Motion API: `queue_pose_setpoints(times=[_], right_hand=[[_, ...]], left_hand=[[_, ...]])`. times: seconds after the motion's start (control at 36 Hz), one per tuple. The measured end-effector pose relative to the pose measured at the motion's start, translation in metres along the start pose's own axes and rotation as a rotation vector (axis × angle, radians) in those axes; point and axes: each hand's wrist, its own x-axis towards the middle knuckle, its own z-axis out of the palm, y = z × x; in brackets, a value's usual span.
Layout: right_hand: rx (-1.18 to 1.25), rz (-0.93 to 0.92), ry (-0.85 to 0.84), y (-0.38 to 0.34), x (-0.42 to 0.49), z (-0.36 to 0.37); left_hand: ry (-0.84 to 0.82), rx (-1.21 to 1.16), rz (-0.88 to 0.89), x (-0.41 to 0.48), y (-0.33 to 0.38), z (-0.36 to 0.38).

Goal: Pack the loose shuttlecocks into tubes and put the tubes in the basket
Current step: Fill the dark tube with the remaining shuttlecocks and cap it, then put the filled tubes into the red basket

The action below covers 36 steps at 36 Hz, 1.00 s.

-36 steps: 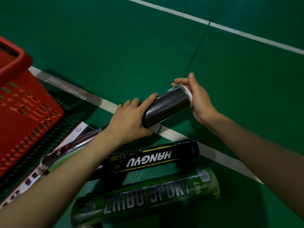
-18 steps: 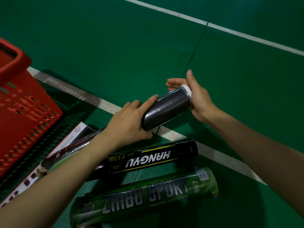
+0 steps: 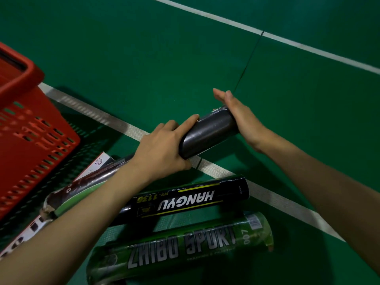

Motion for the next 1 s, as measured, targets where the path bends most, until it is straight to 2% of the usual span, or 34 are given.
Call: queue_pose_setpoints(times=[0.19, 0.44, 0.64, 0.83, 0.89, 1.0], right_hand=[[-0.053, 0.022, -0.019, 0.003, -0.007, 0.000], [0.045, 0.116, 0.050, 0.004, -0.004, 0.003], [0.026, 0.207, 0.196, 0.007, 0.011, -0.006], [0.192, 0.377, 0.285, 0.024, 0.022, -0.027], [0.275, 0.405, 0.317, 0.027, 0.023, -0.034], [0.439, 0.322, 0.477, 0.024, 0.034, -0.055]], left_hand=[[0.006, 0.028, 0.002, 0.001, 0.001, 0.004], [0.035, 0.081, 0.012, 0.003, 0.006, 0.010], [0.025, 0.074, 0.026, 0.017, 0.019, 0.016], [-0.189, 0.057, 0.029, 0.034, 0.009, 0.021], [-0.158, 0.052, 0.005, 0.036, 0.002, 0.018], [-0.100, 0.040, -0.009, 0.052, 0.008, 0.012]])
